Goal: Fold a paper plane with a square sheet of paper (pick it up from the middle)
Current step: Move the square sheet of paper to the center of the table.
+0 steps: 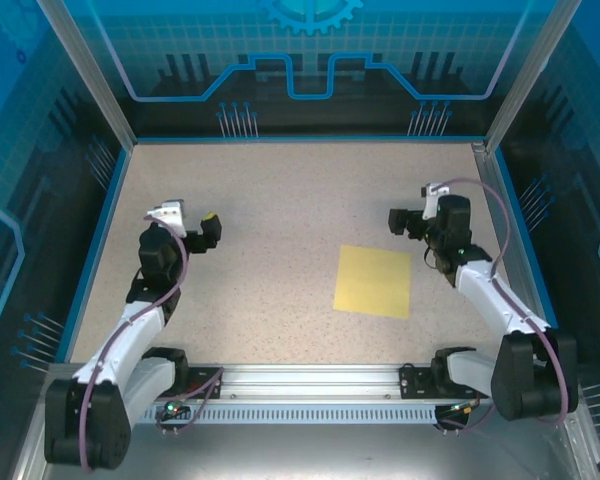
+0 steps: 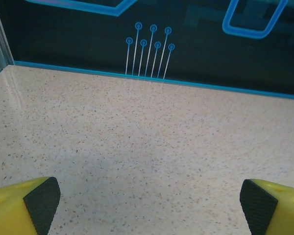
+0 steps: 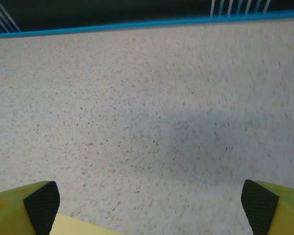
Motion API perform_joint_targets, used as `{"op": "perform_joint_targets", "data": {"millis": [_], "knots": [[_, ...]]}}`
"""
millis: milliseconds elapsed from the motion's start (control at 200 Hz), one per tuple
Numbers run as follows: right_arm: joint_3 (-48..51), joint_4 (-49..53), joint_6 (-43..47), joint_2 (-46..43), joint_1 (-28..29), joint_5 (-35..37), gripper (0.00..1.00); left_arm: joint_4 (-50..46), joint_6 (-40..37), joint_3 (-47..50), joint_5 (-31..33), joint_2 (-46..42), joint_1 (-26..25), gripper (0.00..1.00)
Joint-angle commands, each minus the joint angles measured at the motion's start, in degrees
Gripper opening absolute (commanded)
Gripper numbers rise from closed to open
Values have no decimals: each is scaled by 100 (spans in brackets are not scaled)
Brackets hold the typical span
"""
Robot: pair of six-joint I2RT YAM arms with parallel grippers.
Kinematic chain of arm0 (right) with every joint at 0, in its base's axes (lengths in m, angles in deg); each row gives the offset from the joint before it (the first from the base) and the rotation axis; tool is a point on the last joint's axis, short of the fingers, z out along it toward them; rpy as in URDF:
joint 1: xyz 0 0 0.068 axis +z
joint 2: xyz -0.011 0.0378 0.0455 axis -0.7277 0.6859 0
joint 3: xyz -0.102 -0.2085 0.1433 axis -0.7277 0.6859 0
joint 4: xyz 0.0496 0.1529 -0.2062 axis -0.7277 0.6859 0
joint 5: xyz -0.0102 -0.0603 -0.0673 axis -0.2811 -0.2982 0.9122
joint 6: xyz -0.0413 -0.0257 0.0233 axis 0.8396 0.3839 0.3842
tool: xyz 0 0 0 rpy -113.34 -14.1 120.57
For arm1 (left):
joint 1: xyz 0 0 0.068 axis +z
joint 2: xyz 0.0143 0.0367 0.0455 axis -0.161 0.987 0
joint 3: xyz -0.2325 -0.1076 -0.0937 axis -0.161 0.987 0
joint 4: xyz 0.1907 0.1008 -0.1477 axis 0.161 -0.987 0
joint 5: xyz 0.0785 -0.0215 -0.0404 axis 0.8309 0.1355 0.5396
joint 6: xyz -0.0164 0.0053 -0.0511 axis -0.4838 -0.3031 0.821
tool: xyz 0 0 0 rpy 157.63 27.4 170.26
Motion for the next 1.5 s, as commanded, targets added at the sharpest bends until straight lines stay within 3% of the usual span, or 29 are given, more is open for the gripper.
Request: {"op": "perform_joint_targets", "data": {"millis": [0,70,140,200,405,585,1160,1496], "knots": [[-919,2722,-1281,464,-45,-218,100,-1419,1236,-374,53,-476,53,98],[-1057,2958,-1223,861,-48,-1106,99,-2097,1936,-518,389,-785,53,98],[-889,2703,-1307,1050,79,-1887,99,-2445,2304,-479,215,-1027,53,98],[-593,2354,-1367,1051,354,-2108,100,-2622,2528,-451,-57,-1130,53,98],[-617,2437,-1415,1229,1632,-769,99,-2570,2544,-379,-1431,-1013,53,99],[-892,2702,-1695,1753,2261,5,97,-2846,2490,-430,-1584,-1031,53,99],[-572,2040,-2418,2690,2749,-209,95,-3448,2545,-524,-1730,-1091,53,98],[-1354,1777,-2383,3529,3328,-549,94,-3051,2712,-395,-2364,-866,40,98]]}}
